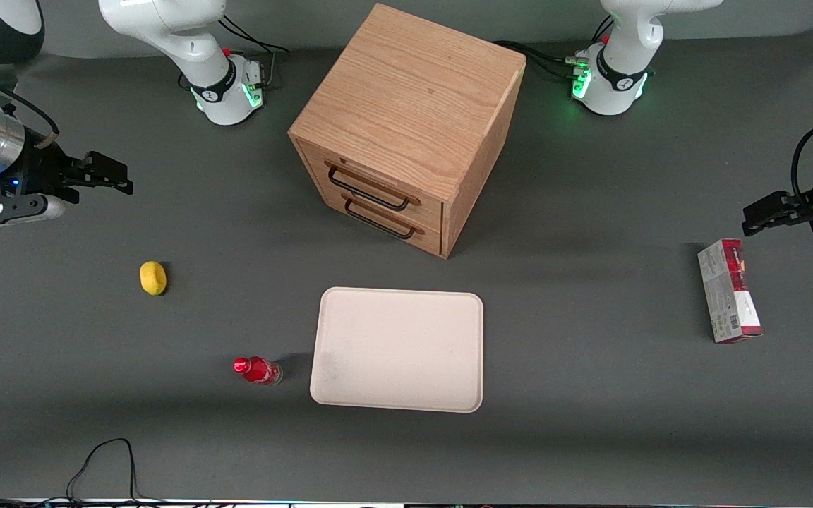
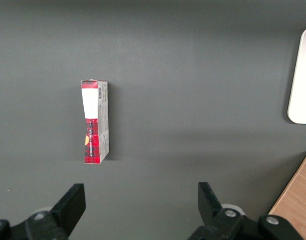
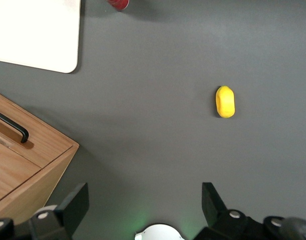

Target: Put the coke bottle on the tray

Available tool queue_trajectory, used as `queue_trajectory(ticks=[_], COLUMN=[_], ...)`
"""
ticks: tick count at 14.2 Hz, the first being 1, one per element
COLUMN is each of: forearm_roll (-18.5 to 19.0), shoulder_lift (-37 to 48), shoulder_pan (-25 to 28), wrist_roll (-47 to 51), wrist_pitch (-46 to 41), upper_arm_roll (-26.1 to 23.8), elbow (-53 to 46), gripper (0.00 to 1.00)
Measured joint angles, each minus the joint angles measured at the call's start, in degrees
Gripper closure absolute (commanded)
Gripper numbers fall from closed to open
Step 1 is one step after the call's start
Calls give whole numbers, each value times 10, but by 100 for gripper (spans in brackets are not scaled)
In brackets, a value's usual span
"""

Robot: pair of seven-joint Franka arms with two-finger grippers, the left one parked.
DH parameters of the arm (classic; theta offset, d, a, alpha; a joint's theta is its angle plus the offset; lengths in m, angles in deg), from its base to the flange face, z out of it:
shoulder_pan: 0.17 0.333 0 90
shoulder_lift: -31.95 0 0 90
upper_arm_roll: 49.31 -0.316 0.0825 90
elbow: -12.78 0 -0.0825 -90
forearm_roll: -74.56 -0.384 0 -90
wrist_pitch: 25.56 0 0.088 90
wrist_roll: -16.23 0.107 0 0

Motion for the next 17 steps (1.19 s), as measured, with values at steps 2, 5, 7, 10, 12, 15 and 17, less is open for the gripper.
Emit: queue_trajectory(ticks=[2,5,7,10,12,15,17], forearm_roll=[0,0,0,0,0,-1,0], shoulder_lift=[-1,-1,-2,-7,-30,-104,-178], shoulder_pan=[-26,-39,-39,-40,-40,-40,-39], wrist_roll=[-2,-5,-6,-4,11,60,131], wrist_pitch=[-4,-7,-21,-23,-30,-40,-42], upper_arm_roll=[-21,-34,-36,-36,-38,-75,-114], elbow=[0,0,0,-6,-37,-123,-205], gripper=[0,0,0,0,0,0,0])
